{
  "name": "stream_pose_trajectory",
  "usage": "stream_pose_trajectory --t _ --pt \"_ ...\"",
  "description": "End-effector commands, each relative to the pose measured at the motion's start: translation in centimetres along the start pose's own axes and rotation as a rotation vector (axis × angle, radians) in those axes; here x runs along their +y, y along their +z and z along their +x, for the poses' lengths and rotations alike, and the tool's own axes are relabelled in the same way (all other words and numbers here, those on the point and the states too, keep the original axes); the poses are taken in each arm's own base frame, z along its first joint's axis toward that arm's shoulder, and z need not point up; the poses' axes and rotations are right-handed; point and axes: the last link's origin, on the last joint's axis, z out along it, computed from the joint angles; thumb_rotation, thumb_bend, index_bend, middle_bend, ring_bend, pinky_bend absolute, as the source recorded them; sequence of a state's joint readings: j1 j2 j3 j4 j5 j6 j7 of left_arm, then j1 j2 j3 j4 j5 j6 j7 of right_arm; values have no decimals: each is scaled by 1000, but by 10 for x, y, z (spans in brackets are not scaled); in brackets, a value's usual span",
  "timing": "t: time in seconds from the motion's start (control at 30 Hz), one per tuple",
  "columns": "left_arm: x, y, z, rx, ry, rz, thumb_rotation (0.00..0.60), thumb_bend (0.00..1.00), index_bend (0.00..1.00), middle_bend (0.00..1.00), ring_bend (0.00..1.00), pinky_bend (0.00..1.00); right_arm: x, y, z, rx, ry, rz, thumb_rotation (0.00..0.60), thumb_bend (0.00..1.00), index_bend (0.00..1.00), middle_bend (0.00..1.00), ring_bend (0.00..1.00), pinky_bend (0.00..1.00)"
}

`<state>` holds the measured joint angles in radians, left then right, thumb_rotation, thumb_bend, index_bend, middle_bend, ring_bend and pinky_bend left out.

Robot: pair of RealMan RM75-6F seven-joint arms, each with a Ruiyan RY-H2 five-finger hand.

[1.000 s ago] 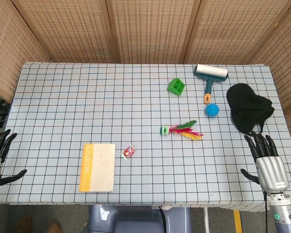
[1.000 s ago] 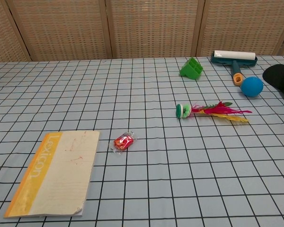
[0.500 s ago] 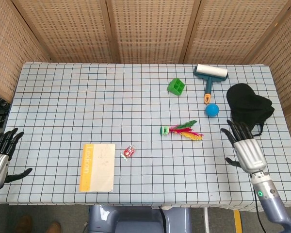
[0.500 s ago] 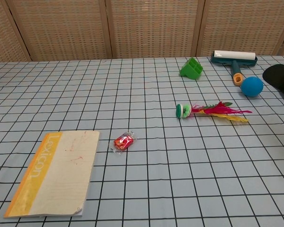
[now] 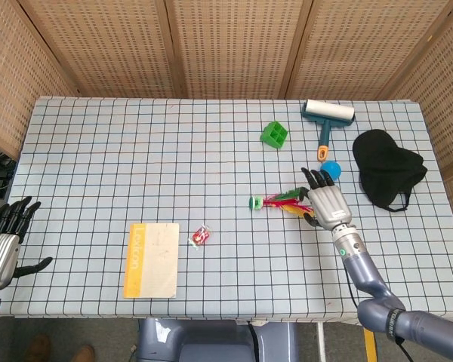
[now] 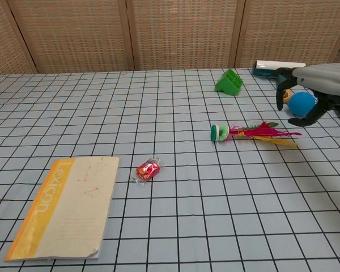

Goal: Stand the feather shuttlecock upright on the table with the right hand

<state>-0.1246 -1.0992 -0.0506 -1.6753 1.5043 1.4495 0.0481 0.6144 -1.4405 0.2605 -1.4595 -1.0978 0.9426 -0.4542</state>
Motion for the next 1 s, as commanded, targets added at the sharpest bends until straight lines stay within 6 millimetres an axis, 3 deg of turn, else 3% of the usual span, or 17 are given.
stream_pose_trajectory --t 0.03,0.3,0.77,1.0 --pt "-1 1 1 1 -4 4 600 0 0 0 0 0 -8 10 -11 -23 -13 -11 600 501 467 0 0 0" --pt "-2 2 0 -6 0 10 600 0 0 0 0 0 -8 13 -30 -45 -23 -26 600 507 478 0 0 0" --pt "0 0 -1 -3 3 0 600 0 0 0 0 0 3 22 -45 -61 -64 -43 600 512 507 0 0 0" --pt "-2 0 1 5 -9 6 600 0 0 0 0 0 -1 27 -47 -56 -54 -43 600 555 555 21 0 0"
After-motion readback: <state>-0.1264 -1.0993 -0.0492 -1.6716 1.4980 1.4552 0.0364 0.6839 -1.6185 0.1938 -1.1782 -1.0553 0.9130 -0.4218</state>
